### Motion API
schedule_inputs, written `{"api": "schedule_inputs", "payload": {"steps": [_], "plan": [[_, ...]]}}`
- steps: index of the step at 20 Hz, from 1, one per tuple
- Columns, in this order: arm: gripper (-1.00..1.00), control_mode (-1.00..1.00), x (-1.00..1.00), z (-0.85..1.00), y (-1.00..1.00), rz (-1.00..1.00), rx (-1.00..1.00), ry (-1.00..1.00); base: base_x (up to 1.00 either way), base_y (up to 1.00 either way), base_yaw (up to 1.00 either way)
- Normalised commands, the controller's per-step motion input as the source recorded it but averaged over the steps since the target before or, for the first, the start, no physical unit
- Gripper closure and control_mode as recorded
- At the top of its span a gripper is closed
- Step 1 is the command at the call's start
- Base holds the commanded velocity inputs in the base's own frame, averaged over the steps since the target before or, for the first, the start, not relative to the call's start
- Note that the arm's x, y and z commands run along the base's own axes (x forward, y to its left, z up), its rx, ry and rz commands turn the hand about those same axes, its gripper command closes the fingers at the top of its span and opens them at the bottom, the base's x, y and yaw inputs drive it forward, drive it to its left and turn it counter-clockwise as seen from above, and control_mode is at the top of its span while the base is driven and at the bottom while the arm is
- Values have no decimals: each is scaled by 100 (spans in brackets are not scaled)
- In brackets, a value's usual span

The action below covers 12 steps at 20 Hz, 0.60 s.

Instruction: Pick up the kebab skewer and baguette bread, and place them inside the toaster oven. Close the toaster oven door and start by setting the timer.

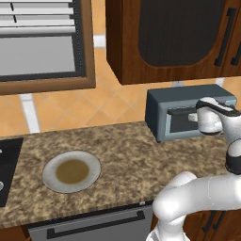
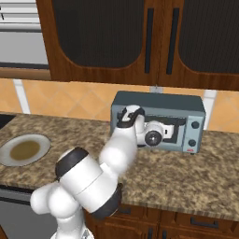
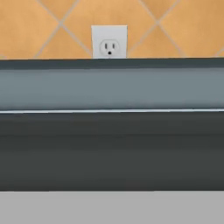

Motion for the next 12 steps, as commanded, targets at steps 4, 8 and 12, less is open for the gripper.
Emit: {"api": "schedule_inputs", "payload": {"steps": [4,8,12], "plan": [[-100,-100,-9,-16,-36,0,0,0,0,0,0],[-100,-100,-25,-11,-51,0,0,-2,0,0,0],[-100,-100,-3,-34,-21,0,0,-4,0,0,0]]}}
